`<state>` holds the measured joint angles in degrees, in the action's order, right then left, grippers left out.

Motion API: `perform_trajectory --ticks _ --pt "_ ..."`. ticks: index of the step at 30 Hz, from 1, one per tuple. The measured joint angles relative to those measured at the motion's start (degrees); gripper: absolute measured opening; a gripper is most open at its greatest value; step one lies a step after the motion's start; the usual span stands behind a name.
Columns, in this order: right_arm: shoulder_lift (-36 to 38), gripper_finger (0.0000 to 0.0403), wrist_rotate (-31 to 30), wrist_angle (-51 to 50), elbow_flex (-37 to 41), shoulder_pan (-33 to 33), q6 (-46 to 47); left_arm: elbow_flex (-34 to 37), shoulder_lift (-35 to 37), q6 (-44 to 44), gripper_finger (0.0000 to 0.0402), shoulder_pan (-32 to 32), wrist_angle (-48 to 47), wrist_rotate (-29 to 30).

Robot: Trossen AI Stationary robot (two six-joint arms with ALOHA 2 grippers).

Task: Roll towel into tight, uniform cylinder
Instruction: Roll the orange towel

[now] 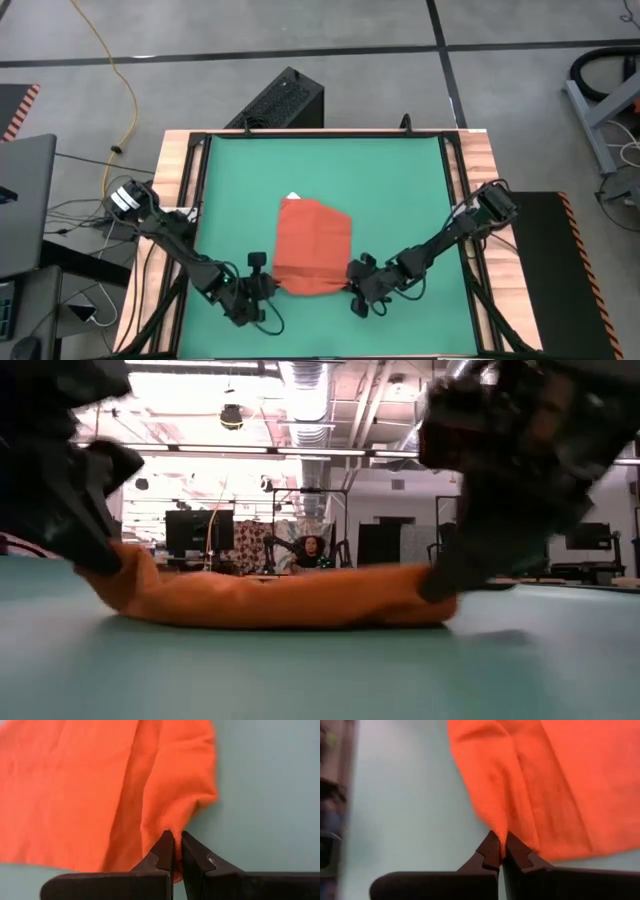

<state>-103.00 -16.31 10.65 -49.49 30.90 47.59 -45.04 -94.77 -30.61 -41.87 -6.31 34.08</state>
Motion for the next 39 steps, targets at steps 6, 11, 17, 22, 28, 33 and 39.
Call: perform_trajectory --ticks 6,11,17,22,28,33,39 --pt "2.9 0.0017 2.2 -1.4 -1.8 0.2 8.9 2.2 2.1 -4.5 0.0 1.8 0.5 -2.9" --pt "5.1 0.0017 3.7 -4.6 -1.7 -0.4 15.1 4.1 7.9 -4.1 0.0 3.4 4.6 -4.9" --pt "5.0 0.0017 6.1 -5.7 -1.7 -1.5 19.2 11.9 11.6 -3.5 0.0 8.4 18.7 -15.7" --pt "4.8 0.0017 6.3 -8.9 -1.8 -1.2 24.2 16.8 11.6 -5.6 0.0 13.2 24.9 -21.5" --pt "4.8 0.0017 5.8 -13.7 -1.8 -0.6 28.9 18.7 11.6 -5.2 0.0 16.7 30.1 -27.9" --pt "4.8 0.0017 4.8 -15.3 -1.8 -0.6 29.2 19.2 11.2 -4.1 0.0 18.7 29.0 -28.3" --pt "4.8 0.0017 4.6 -17.6 -1.8 -0.6 30.2 19.2 11.3 -1.9 0.0 21.0 29.9 -28.3"
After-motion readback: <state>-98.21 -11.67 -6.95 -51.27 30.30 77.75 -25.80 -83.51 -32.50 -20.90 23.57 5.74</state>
